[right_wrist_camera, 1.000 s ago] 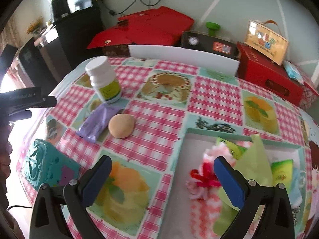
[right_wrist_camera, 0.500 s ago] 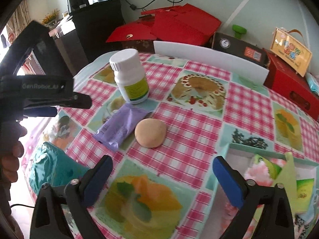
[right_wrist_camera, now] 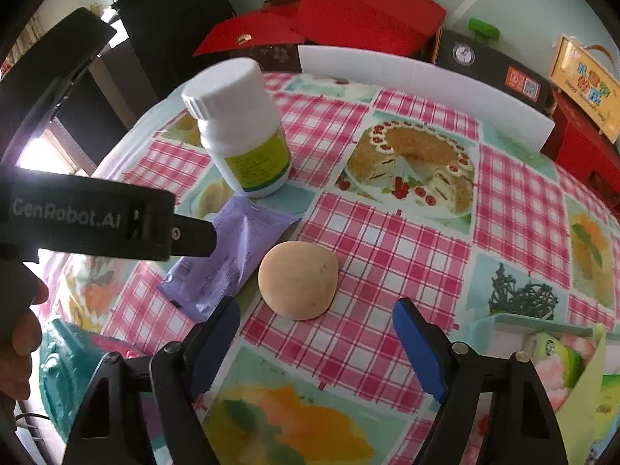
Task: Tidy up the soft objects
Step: 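Move both grippers back toward the purple packet and tan sponge ball, then grasp the purple snack packet with the left gripper while the right grasps the tan sponge ball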
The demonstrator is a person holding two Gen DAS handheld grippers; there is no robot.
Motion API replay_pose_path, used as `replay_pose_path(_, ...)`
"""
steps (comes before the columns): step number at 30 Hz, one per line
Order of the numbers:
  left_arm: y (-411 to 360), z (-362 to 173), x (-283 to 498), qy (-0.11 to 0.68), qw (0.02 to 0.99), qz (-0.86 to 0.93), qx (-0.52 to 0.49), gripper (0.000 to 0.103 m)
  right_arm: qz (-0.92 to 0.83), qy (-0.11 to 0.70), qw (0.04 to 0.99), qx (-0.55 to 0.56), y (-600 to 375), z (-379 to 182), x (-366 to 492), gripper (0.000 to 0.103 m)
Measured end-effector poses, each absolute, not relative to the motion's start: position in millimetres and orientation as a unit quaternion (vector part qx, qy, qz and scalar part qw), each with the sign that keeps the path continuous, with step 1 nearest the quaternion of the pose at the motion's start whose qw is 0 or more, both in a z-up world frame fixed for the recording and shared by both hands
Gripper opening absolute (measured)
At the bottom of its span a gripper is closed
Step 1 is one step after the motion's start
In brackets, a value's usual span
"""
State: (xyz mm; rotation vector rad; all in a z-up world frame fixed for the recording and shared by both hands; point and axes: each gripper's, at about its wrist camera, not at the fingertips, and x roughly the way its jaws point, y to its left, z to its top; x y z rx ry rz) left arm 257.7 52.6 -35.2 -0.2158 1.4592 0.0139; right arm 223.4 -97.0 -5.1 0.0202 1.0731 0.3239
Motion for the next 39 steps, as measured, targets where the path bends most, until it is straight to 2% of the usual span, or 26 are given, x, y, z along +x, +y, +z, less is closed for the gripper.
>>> replay_pose_path(2,53.2,-37.1,259.6,0.666,0.738,0.007,-0.103,0.097,0.155,0.515,0.843,0.007,-94.3,-10.3,227.1,0.081)
replay_pose_path(21,68.7,-54.0,269.6,0.673,0.732,0.008,-0.108,0.097,0.147,0.515,0.844,-0.013,-80.1,-25.2,249.8,0.08)
replay_pose_path(26,60.8,-48.2,269.0,0.67,0.735,0.007,-0.104,0.097,0.137,0.514,0.847,-0.015,-86.3,-24.8,245.3,0.068)
replay_pose_path(30,50.4,-48.6,269.4,0.675,0.732,0.008,-0.096,0.097,0.134,0.514,0.847,-0.002,-94.9,-24.5,242.4,0.067)
replay_pose_path(32,45.9,-49.7,269.6,0.677,0.73,0.008,-0.093,0.097,0.13,0.513,0.849,-0.001,-98.0,-24.1,240.6,0.059)
replay_pose_path(37,30.6,-54.2,271.4,0.683,0.726,0.007,-0.078,0.097,0.12,0.515,0.849,0.02,-113.9,-24.0,236.8,0.059)
replay_pose_path(39,19.4,-59.4,273.0,0.685,0.725,0.01,-0.072,0.097,0.118,0.514,0.849,0.026,-119.2,-23.3,234.0,0.054)
